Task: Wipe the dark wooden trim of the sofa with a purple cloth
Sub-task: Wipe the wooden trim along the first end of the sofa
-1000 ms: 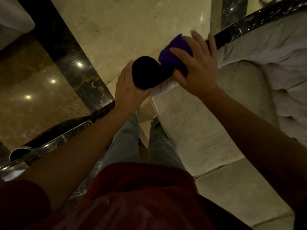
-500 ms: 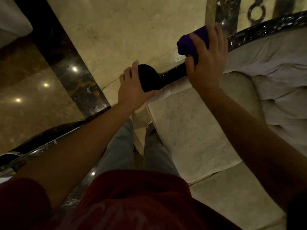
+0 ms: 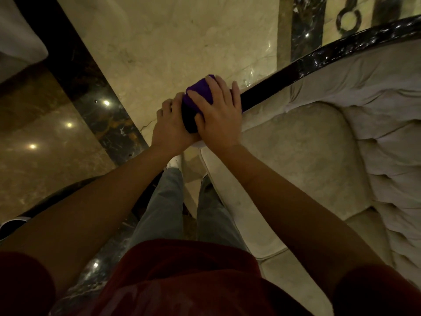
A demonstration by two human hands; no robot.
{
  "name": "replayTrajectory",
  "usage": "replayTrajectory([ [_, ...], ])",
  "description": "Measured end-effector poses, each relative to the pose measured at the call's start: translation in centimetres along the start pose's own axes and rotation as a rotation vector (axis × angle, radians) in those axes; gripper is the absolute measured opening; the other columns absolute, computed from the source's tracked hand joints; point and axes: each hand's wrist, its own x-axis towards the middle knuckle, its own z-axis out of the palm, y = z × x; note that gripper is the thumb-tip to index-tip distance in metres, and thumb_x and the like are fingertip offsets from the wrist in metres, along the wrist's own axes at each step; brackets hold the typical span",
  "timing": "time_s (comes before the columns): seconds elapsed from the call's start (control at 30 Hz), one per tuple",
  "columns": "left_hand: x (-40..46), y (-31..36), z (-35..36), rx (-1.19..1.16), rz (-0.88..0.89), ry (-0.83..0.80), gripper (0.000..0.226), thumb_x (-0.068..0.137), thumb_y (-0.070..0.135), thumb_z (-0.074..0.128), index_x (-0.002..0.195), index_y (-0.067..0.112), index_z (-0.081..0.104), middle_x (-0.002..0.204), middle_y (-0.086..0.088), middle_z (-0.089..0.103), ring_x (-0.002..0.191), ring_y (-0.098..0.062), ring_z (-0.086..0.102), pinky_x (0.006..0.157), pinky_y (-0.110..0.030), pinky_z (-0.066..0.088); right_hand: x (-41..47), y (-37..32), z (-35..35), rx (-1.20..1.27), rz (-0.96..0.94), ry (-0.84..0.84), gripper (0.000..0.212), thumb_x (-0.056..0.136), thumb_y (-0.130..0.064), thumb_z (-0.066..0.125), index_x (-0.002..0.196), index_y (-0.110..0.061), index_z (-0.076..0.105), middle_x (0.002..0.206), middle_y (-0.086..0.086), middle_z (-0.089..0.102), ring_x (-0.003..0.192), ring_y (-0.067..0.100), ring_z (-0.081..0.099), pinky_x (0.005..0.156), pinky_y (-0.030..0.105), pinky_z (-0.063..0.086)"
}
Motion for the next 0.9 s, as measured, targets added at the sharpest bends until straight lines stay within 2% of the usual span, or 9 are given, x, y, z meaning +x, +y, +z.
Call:
replayTrajectory([
  [0.07,-0.3,0.4,-0.1,0.020,-0.011,0.037,0.106,0.075,0.053,0.081,0.158,0.013,0.029,0.156,-0.017,0.038,0.139,-0.040,0.043,0.110,-0.053,0.044,0.0,1.1,-0.5,-0.015,-0.052,-0.024,0.046,0.087,-0.027,0.064,0.133,-0.025,0.070,0.150,0.017,0.056,0.146,0.039,0.044,0.124,0.063,0.022],
  [0.13,-0.4,1.7,0.2,0.087,0.061,0.095,0.099,0.079,0.056,0.075,0.155,0.008,0.034,0.162,-0.018,0.035,0.146,-0.038,0.038,0.117,-0.053,0.036,-0.1,2.1,-1.0,-0.019,-0.083,-0.028,0.042,0.087,-0.029,0.065,0.128,-0.024,0.073,0.147,0.017,0.058,0.144,0.038,0.047,0.125,0.062,0.021],
  [0.23,0.2,4.6,1.3,0.222,0.102,0.161,0.077,0.085,0.055,0.046,0.146,0.009,0.046,0.155,-0.013,0.046,0.146,-0.032,0.040,0.120,-0.053,0.030,0.1,3.7,-1.7,-0.018,-0.090,0.015,0.035,0.086,-0.029,0.068,0.119,-0.021,0.077,0.141,0.017,0.063,0.140,0.038,0.052,0.124,0.064,0.024],
  [0.3,0.8,5.4,1.7,0.285,0.089,0.163,0.077,0.082,0.061,0.037,0.140,0.013,0.051,0.145,-0.009,0.055,0.140,-0.032,0.045,0.118,-0.055,0.030,0.4,4.8,-2.4,-0.007,-0.093,0.036,0.034,0.085,-0.029,0.067,0.117,-0.022,0.077,0.139,0.017,0.064,0.139,0.038,0.053,0.123,0.066,0.024],
  [0.47,1.2,3.4,2.1,0.339,0.247,0.209,0.077,0.083,0.074,0.053,0.132,0.014,0.062,0.140,-0.009,0.059,0.137,-0.032,0.049,0.116,-0.051,0.032,1.4,9.0,-4.8,0.019,-0.128,0.086,0.036,0.086,-0.030,0.069,0.120,-0.019,0.076,0.137,0.016,0.065,0.136,0.038,0.055,0.122,0.067,0.025],
  [0.67,3.1,4.3,1.8,0.436,0.343,0.066,0.093,0.082,0.086,0.042,0.141,0.014,0.053,0.143,-0.008,0.056,0.137,-0.030,0.047,0.111,-0.055,0.032,3.6,14.6,-7.7,-0.007,-0.055,0.202,0.037,0.091,-0.032,0.065,0.124,-0.019,0.072,0.133,0.014,0.064,0.127,0.031,0.059,0.121,0.066,0.028],
  [0.73,3.5,5.6,2.0,0.398,0.393,0.018,0.090,0.087,0.082,0.037,0.144,0.014,0.051,0.146,-0.008,0.055,0.139,-0.029,0.047,0.113,-0.052,0.031,4.3,16.2,-8.2,-0.007,-0.012,0.247,0.037,0.092,-0.031,0.063,0.126,-0.019,0.071,0.133,0.014,0.065,0.128,0.030,0.055,0.120,0.066,0.030],
  [0.8,4.0,8.0,2.8,0.220,0.404,0.007,0.084,0.093,0.074,0.036,0.144,0.010,0.052,0.145,-0.010,0.056,0.136,-0.030,0.050,0.111,-0.048,0.034,5.0,17.8,-8.7,-0.001,0.042,0.280,0.038,0.093,-0.030,0.060,0.128,-0.020,0.070,0.135,0.014,0.065,0.130,0.030,0.054,0.121,0.066,0.028],
  [0.9,4.7,12.1,4.5,-0.073,0.328,0.109,0.067,0.100,0.061,0.040,0.138,0.008,0.056,0.139,-0.009,0.059,0.123,-0.028,0.058,0.099,-0.044,0.048,5.7,19.8,-9.8,0.007,0.111,0.260,0.043,0.095,-0.031,0.054,0.135,-0.021,0.068,0.144,0.011,0.061,0.133,0.029,0.056,0.126,0.060,0.022],
])
